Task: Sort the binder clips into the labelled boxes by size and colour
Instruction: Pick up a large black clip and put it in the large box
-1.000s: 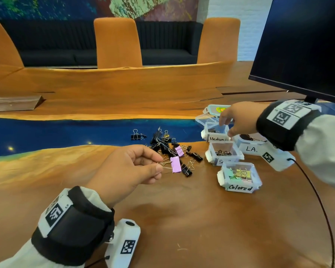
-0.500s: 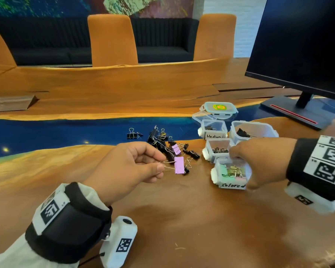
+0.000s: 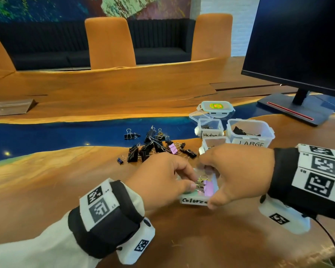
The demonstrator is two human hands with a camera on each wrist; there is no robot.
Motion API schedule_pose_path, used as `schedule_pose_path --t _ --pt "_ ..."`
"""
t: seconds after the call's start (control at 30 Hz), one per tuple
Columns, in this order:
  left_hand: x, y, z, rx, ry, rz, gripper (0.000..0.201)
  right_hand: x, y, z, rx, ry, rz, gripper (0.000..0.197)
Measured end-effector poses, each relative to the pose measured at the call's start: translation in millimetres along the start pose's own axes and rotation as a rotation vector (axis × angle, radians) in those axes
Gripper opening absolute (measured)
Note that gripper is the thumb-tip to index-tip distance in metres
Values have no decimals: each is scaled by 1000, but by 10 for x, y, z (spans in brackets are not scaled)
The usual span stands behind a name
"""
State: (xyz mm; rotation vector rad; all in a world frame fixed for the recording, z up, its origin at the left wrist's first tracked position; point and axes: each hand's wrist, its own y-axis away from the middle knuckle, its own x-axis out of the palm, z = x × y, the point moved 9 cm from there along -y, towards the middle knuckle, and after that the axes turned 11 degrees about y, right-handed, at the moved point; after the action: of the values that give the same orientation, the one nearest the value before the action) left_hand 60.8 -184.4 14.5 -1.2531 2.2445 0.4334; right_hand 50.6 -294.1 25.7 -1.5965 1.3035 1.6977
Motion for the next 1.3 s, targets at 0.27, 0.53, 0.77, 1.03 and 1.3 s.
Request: schedule_pose_path --t 0.27,0.53,0.77,1.03,1.3 --pt "-66 4 26 25 -71 -8 9 34 4 -54 -8 -9 4 71" --pt "-574 73 328 6 143 -178 6 299 -7 -680 182 52 121 79" --pt "-809 139 748 -100 404 -300 10 379 37 -1006 284 121 217 88" --pt "-760 108 941 -141 623 -287 15 -285 -436 -338 174 -16 -51 27" --pt "-423 70 1265 -316 1106 -246 15 -7 -1096 166 159 225 138 17"
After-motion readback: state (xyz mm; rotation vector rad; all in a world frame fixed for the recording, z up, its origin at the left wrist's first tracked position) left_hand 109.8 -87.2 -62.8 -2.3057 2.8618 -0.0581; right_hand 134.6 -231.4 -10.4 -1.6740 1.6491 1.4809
